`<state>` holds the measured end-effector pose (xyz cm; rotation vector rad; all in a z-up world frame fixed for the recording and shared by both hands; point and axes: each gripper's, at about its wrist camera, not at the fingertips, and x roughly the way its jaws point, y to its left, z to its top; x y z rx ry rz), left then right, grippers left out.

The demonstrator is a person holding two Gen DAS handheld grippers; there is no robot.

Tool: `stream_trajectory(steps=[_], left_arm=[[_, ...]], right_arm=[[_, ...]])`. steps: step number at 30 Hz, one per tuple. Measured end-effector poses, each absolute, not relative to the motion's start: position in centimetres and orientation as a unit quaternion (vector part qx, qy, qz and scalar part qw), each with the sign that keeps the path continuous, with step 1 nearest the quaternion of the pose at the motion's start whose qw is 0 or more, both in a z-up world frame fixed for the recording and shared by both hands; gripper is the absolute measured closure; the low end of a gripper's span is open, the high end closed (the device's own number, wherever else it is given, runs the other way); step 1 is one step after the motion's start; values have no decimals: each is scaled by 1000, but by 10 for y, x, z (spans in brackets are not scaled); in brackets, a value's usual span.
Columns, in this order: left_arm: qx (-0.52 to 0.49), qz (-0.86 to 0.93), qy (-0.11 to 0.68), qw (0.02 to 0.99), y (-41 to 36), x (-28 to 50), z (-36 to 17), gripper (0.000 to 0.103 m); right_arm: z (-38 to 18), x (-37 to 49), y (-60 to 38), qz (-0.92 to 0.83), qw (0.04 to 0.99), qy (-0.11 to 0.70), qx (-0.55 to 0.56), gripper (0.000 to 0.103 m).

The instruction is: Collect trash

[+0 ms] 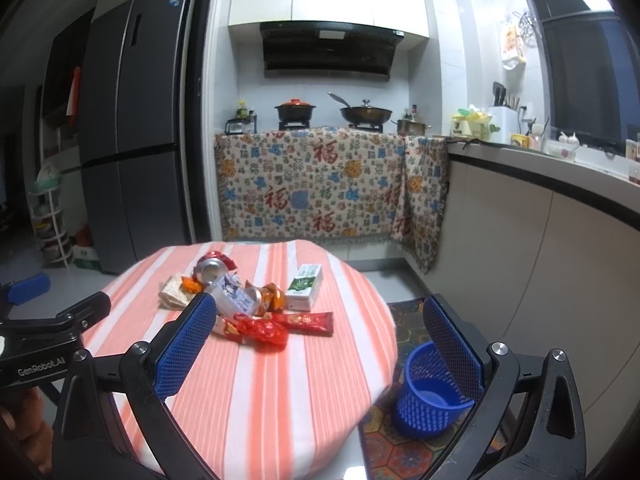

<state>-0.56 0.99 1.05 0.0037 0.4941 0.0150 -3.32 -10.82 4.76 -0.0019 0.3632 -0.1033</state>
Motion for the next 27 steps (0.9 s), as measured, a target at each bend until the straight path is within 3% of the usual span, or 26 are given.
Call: stream_trajectory(steps=[27], left_arm=[[6, 8, 247, 969, 6, -5, 6, 0]], right_arm=[[45, -37, -110, -58, 983, 176, -4, 0]])
